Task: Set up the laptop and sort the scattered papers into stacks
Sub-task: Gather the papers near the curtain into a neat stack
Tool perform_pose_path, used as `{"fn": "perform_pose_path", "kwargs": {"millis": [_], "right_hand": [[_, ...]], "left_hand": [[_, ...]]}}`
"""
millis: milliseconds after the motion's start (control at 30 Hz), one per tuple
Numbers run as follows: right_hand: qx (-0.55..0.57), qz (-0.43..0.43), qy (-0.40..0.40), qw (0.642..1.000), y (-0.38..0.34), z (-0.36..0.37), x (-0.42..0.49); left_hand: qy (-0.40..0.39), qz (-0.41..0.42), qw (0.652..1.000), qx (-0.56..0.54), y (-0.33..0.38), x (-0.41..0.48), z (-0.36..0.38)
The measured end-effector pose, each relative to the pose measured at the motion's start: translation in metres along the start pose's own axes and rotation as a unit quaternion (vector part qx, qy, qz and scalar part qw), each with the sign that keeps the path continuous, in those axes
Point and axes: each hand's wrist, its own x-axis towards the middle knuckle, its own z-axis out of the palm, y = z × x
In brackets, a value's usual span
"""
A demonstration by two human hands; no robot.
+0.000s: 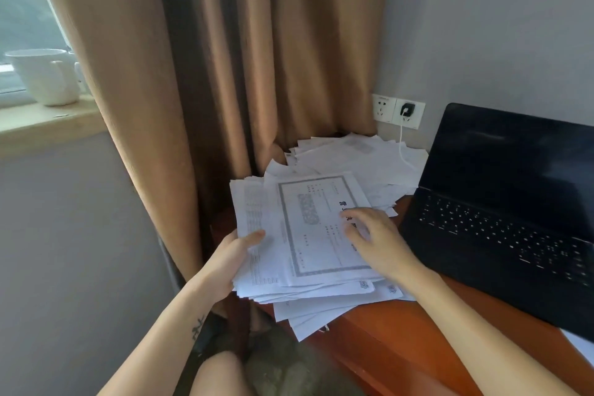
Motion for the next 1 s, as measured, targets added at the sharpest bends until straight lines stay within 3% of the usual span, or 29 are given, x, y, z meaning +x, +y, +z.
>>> {"fn": "perform_pose_path", "kwargs": {"millis": [100,200,467,767,900,1000], "right_hand": [[-0.124,0.052,-0.034,0.990,0.014,0.013,0.002],[-0.138,0.054,-0.054,0.988,0.011,0.028,-0.001],[-0.056,0.069,0.036,0.995,0.000,0.020,0.018],[-0.011,0.089,0.069,0.994,0.004,0.024,0.014],[-0.018,0.083,0.029,0.996,-0.001,0.029,0.004],[0.045,0.104,0.008,0.994,-0.011,0.031,0.002]], "left_hand": [[0.010,0.009,1.000,0.009,-0.007,0.002,0.002],[0.018,0.011,1.000,0.008,-0.011,0.006,0.002],[0.022,0.012,1.000,0.009,-0.008,0.006,0.004],[0.019,0.031,0.997,0.066,-0.003,0.008,0.007],[0.030,0.036,0.995,0.093,0.004,0.004,0.011],[0.031,0.027,0.993,0.109,0.005,0.005,0.012]]}}
